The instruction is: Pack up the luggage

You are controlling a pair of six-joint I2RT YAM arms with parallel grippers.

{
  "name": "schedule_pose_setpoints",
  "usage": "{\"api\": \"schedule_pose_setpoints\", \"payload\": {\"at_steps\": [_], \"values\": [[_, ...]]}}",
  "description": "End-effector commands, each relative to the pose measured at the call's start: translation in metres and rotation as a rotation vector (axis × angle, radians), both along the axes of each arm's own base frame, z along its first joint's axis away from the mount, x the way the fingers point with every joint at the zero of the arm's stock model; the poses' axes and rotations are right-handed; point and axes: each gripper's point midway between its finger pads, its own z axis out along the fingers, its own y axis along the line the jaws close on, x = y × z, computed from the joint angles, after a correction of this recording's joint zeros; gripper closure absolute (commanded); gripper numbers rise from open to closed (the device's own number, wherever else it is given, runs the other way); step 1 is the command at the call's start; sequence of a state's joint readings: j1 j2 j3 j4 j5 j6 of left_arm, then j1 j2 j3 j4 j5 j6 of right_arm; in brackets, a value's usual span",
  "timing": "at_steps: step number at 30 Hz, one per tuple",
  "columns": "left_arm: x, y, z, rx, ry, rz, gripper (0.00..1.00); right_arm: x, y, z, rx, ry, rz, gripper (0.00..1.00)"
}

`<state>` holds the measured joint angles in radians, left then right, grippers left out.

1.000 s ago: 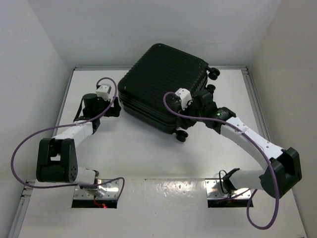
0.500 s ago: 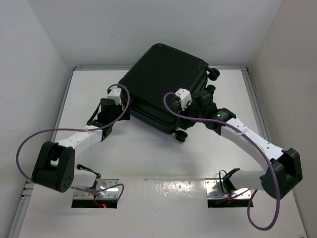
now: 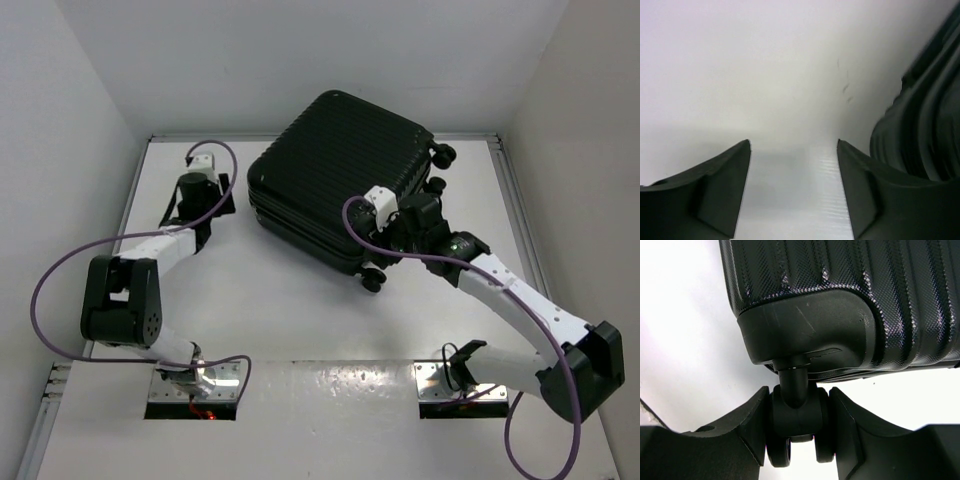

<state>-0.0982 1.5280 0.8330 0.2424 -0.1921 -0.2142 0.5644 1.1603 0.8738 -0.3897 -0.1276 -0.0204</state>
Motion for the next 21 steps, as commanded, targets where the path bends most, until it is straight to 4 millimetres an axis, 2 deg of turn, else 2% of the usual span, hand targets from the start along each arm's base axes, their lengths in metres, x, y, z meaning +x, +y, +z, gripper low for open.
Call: {"api": "schedule_pose_setpoints", "payload": {"at_steps": [1,5,6,8,9,11,12,14,16,17,19,21], "values": [[0.007,-0.005,0.052,-0.050,-0.166,-0.141,0.29,-0.021,-0.016,-0.013,-0.034,0.084,-0.043,1.00],[-0.003,-0.016,0.055,-0.079,-0.168,-0.280,0.31,-0.020,-0.019,-0.014,-0.038,0.081,-0.053,1.00],[-0.008,-0.018,0.046,-0.094,-0.149,-0.304,0.31,-0.020,-0.020,-0.015,-0.039,0.084,-0.055,1.00],[-0.019,-0.028,0.045,-0.096,-0.152,-0.375,0.26,-0.019,-0.019,-0.013,-0.033,0.081,-0.058,1.00],[-0.030,-0.040,0.041,-0.114,-0.145,-0.425,0.22,-0.017,-0.017,-0.010,-0.027,0.070,-0.057,1.00],[-0.038,-0.055,0.044,-0.130,-0.152,-0.487,0.22,-0.017,-0.017,-0.012,-0.032,0.076,-0.054,1.00],[-0.046,-0.072,0.037,-0.152,-0.128,-0.548,0.22,-0.017,-0.017,-0.010,-0.028,0.074,-0.056,1.00],[-0.060,-0.090,0.032,-0.210,-0.106,-0.616,0.22,-0.016,-0.017,-0.010,-0.029,0.074,-0.054,1.00],[-0.066,-0.100,0.029,-0.227,-0.097,-0.687,0.24,-0.019,-0.017,-0.012,-0.032,0.084,-0.044,1.00],[-0.072,-0.105,0.021,-0.229,-0.070,-0.732,0.24,-0.020,-0.016,-0.012,-0.032,0.083,-0.033,1.00],[-0.073,-0.103,0.029,-0.189,-0.111,-0.863,0.26,-0.025,-0.014,-0.013,-0.040,0.085,0.016,1.00],[-0.069,-0.095,0.022,-0.187,-0.099,-0.870,0.27,-0.030,-0.014,-0.016,-0.051,0.084,0.061,1.00]]}}
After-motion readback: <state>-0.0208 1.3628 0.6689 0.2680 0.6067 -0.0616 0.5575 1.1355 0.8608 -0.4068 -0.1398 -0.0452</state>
